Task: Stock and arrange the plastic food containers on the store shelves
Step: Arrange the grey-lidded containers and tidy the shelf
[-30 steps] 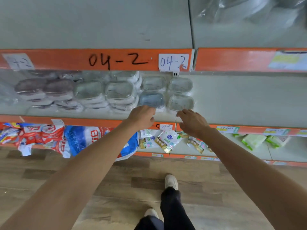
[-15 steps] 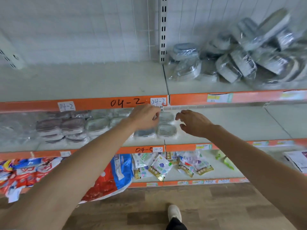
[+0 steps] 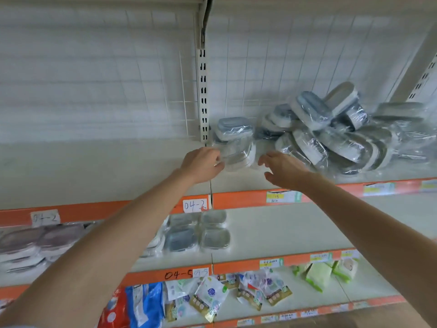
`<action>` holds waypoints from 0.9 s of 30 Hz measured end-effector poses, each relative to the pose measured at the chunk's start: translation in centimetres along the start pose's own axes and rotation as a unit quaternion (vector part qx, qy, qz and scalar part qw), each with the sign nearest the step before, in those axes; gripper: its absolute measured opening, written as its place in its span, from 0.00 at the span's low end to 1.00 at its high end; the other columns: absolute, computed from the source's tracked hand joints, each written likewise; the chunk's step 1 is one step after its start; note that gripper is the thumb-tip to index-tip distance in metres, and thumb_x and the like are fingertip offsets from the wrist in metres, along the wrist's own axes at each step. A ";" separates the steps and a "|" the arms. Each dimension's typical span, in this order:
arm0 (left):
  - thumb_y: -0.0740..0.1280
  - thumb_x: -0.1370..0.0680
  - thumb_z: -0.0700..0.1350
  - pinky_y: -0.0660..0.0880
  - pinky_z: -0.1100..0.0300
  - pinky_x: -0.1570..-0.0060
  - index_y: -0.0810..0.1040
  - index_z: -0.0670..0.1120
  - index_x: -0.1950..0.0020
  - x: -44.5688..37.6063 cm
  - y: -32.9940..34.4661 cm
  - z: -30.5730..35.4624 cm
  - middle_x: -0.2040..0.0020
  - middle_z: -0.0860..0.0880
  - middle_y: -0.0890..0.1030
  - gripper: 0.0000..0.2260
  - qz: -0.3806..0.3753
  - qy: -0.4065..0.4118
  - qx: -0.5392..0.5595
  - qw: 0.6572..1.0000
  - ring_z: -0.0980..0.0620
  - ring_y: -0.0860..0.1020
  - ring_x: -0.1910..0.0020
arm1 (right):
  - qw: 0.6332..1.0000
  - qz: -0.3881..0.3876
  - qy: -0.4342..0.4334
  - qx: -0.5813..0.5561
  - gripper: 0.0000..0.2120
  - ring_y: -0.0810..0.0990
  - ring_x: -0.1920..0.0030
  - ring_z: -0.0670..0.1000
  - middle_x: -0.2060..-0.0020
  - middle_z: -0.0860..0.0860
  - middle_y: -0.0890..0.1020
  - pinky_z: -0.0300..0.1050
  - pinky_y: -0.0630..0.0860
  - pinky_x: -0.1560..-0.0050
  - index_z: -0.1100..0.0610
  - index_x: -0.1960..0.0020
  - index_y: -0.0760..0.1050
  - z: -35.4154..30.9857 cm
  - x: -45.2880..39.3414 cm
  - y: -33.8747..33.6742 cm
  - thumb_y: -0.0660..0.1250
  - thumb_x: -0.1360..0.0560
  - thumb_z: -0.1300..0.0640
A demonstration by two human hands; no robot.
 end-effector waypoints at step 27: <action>0.70 0.30 0.56 0.65 0.50 0.43 0.60 0.48 0.28 0.3 0.5 -9.6 0.36 0.43 0.66 0.35 -0.182 -0.182 -0.073 0.964 0.42 0.67 0.37 | 0.997 -0.022 -0.008 -0.067 0.16 0.72 0.40 0.57 0.42 0.56 0.75 0.48 0.71 0.43 0.59 0.42 0.77 -5.4 -9.0 2.7 0.59 0.24 0.53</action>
Point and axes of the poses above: each hand's wrist, its own x-axis away from the middle knuckle, its own y-axis out of the palm, z = x × y, the point moved 5 cm from there along -x, towards the middle knuckle
